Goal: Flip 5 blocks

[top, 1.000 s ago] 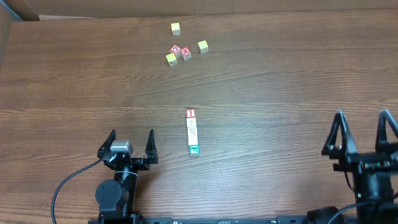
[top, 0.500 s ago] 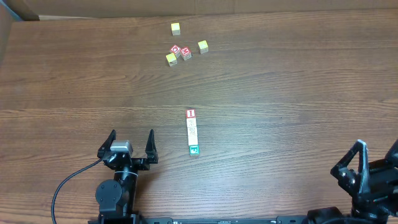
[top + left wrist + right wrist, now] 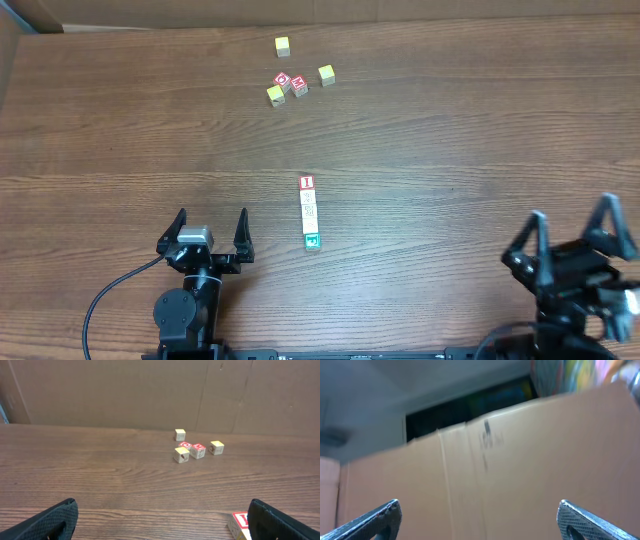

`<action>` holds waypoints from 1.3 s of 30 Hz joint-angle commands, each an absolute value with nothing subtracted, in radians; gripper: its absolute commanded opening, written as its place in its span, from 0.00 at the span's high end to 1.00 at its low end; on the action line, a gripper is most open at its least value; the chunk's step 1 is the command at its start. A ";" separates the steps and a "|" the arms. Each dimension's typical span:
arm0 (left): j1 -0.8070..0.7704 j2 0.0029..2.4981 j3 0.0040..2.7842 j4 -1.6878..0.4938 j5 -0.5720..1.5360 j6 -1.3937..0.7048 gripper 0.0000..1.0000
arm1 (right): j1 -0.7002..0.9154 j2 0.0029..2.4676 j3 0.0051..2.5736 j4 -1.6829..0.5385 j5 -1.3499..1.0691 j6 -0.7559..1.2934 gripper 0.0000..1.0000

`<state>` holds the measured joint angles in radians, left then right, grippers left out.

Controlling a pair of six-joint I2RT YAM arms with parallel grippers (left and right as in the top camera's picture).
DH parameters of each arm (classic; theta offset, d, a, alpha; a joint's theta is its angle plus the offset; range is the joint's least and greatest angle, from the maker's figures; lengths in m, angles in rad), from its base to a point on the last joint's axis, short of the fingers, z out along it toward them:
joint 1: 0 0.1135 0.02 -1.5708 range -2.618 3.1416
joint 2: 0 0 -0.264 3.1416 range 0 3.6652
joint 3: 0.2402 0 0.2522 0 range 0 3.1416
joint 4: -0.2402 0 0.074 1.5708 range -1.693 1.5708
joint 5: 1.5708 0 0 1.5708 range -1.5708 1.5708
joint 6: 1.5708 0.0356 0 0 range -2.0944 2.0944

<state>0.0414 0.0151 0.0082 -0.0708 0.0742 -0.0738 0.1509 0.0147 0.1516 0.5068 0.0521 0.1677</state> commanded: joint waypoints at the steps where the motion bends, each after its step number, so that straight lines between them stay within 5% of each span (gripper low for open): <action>1: 0.046 0.004 0.005 -0.073 0.068 -0.056 0.00 | 0.147 0.003 0.089 0.512 -0.001 0.160 0.00; 7: 0.046 0.004 0.005 -0.073 0.068 -0.056 0.00 | 0.147 0.003 0.009 0.512 -0.002 0.160 0.00; 24: 0.046 0.004 0.005 -0.073 0.068 -0.056 0.00 | 0.147 0.003 0.007 -0.070 -0.011 -0.025 0.00; 30: 0.046 0.004 0.005 -0.073 0.068 -0.056 0.00 | 0.147 0.003 0.007 -0.084 -0.029 -0.212 0.00; 39: 0.046 0.004 0.005 -0.074 0.068 -0.056 0.00 | 0.147 0.003 0.007 -0.083 -0.028 -0.236 0.00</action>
<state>0.0414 0.0151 0.0082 -0.0708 0.0742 -0.0742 0.1509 0.0128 0.0181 -0.0898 -0.0227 -0.2108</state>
